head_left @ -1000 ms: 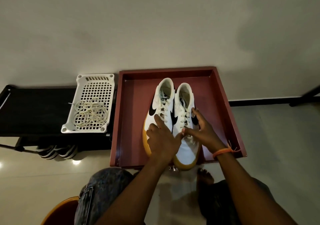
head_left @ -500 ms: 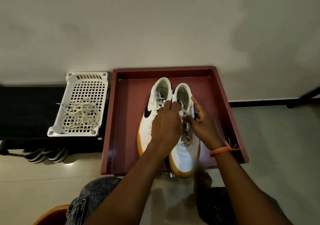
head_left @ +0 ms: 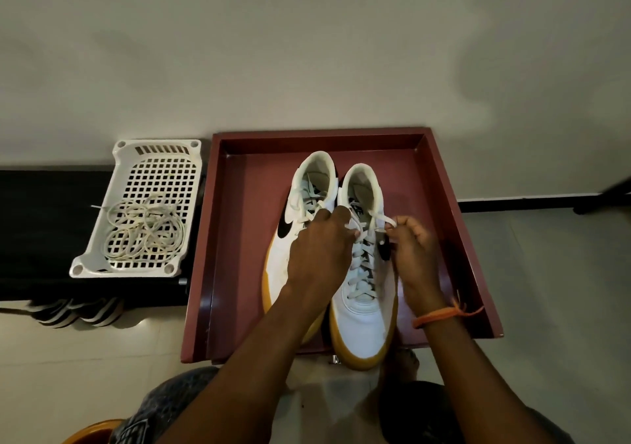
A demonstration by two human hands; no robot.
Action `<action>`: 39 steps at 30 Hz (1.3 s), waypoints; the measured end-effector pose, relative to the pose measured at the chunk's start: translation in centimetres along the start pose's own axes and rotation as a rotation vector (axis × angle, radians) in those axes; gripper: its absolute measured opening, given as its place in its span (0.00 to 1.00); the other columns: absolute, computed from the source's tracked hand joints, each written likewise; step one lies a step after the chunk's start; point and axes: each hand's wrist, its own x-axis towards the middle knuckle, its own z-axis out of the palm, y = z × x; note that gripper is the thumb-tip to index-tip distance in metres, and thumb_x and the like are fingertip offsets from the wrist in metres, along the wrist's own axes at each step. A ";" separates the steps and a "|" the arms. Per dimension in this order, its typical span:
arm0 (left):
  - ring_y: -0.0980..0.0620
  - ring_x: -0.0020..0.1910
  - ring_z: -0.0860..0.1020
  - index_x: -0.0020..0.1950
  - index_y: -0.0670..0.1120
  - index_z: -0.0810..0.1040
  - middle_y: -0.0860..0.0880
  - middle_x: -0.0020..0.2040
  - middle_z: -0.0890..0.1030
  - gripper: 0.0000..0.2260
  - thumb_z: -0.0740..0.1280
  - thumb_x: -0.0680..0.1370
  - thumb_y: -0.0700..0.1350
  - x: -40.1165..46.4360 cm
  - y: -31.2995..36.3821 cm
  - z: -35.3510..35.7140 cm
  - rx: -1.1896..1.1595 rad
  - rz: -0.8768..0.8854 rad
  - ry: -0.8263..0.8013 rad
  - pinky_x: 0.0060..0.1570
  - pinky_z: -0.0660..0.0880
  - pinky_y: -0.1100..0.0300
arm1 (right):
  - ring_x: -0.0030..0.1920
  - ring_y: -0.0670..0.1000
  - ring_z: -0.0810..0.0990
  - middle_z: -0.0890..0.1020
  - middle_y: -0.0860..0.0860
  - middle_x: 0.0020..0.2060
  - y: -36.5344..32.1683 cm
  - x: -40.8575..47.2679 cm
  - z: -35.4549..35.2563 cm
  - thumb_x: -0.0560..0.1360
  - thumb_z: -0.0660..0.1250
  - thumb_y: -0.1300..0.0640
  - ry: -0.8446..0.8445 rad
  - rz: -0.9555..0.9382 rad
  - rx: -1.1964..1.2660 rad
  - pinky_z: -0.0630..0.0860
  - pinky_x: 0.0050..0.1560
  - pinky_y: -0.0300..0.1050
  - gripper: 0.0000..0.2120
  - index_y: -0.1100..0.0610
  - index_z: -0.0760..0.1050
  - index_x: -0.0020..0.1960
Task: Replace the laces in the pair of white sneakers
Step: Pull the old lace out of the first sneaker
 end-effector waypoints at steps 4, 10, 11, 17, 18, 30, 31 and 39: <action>0.46 0.43 0.79 0.42 0.46 0.74 0.47 0.42 0.77 0.18 0.59 0.82 0.58 -0.2 -0.3 -0.4 0.163 -0.101 -0.140 0.37 0.69 0.56 | 0.35 0.53 0.76 0.78 0.52 0.33 -1.3 1.6 -3.3 0.65 0.59 0.59 0.047 0.277 0.609 0.70 0.41 0.46 0.02 0.55 0.71 0.37; 0.48 0.23 0.79 0.37 0.42 0.75 0.47 0.28 0.82 0.27 0.57 0.80 0.64 -0.1 -0.5 -2.6 -0.083 -0.391 -0.477 0.41 0.82 0.53 | 0.27 0.50 0.73 0.74 0.49 0.26 -0.9 4.0 -6.2 0.71 0.59 0.62 0.237 0.249 0.424 0.72 0.29 0.40 0.05 0.55 0.70 0.37; 0.47 0.23 0.80 0.40 0.41 0.75 0.46 0.28 0.82 0.25 0.56 0.81 0.61 0.0 -0.5 -2.7 -0.123 -0.432 -0.485 0.40 0.81 0.54 | 0.25 0.50 0.74 0.75 0.50 0.26 -0.2 4.0 -5.5 0.75 0.60 0.64 0.211 0.216 0.229 0.72 0.25 0.40 0.08 0.56 0.71 0.37; 0.46 0.21 0.77 0.45 0.39 0.74 0.40 0.33 0.82 0.10 0.60 0.81 0.44 1.0 -1.9 -2.0 -0.364 -0.646 -0.394 0.24 0.73 0.61 | 0.40 0.49 0.80 0.80 0.49 0.38 1.7 1.9 -1.8 0.75 0.70 0.60 -0.077 -0.073 -0.330 0.76 0.43 0.39 0.06 0.59 0.74 0.48; 0.45 0.22 0.77 0.44 0.39 0.74 0.40 0.34 0.82 0.11 0.62 0.81 0.45 1.1 -2.1 -1.8 -0.366 -0.645 -0.376 0.25 0.76 0.58 | 0.40 0.50 0.80 0.80 0.49 0.38 1.7 1.7 -1.5 0.76 0.70 0.58 -0.109 -0.100 -0.353 0.77 0.43 0.43 0.07 0.58 0.73 0.48; 0.41 0.47 0.79 0.53 0.44 0.72 0.46 0.47 0.80 0.13 0.72 0.74 0.45 1.1 -3.1 -1.9 0.102 -0.230 0.041 0.39 0.70 0.54 | 0.41 0.56 0.81 0.81 0.54 0.40 1.6 1.4 -1.1 0.73 0.71 0.61 -0.111 -0.045 -0.265 0.81 0.43 0.55 0.12 0.54 0.73 0.54; 0.41 0.48 0.79 0.54 0.44 0.72 0.45 0.48 0.80 0.13 0.72 0.74 0.44 1.5 -3.4 -2.1 0.104 -0.241 0.065 0.40 0.70 0.54 | 0.42 0.56 0.82 0.82 0.54 0.40 1.7 1.5 -1.2 0.73 0.71 0.61 -0.115 -0.048 -0.256 0.81 0.44 0.56 0.11 0.54 0.74 0.54; 0.38 0.49 0.77 0.58 0.41 0.70 0.41 0.55 0.75 0.16 0.70 0.72 0.38 3.3 -4.8 -2.0 0.391 -0.152 0.118 0.40 0.70 0.49 | 0.52 0.52 0.79 0.80 0.50 0.53 0.8 1.3 -0.5 0.72 0.67 0.66 -0.228 -0.251 -0.304 0.79 0.52 0.54 0.20 0.46 0.74 0.58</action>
